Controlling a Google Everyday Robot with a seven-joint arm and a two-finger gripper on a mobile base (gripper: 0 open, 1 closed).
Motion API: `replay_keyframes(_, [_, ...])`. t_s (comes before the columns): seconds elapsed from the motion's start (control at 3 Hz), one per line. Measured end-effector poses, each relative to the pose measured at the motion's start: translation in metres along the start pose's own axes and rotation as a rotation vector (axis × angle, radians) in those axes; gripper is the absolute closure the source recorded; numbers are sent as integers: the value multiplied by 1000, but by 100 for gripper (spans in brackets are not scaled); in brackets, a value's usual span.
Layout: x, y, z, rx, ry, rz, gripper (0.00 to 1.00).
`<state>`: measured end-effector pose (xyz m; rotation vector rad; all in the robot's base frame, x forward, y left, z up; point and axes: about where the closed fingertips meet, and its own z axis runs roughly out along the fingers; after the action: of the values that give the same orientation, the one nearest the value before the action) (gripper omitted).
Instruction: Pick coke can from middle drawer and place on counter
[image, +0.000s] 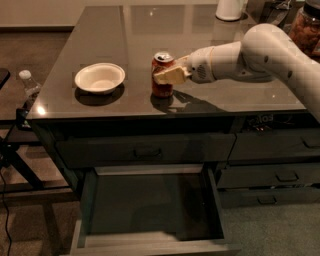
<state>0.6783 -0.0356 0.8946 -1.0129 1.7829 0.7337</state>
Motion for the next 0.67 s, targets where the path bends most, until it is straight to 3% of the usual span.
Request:
replay_keyframes(0.33, [7, 0, 2, 8, -9, 5, 100])
replay_keyframes(0.67, [7, 0, 2, 8, -9, 5, 81])
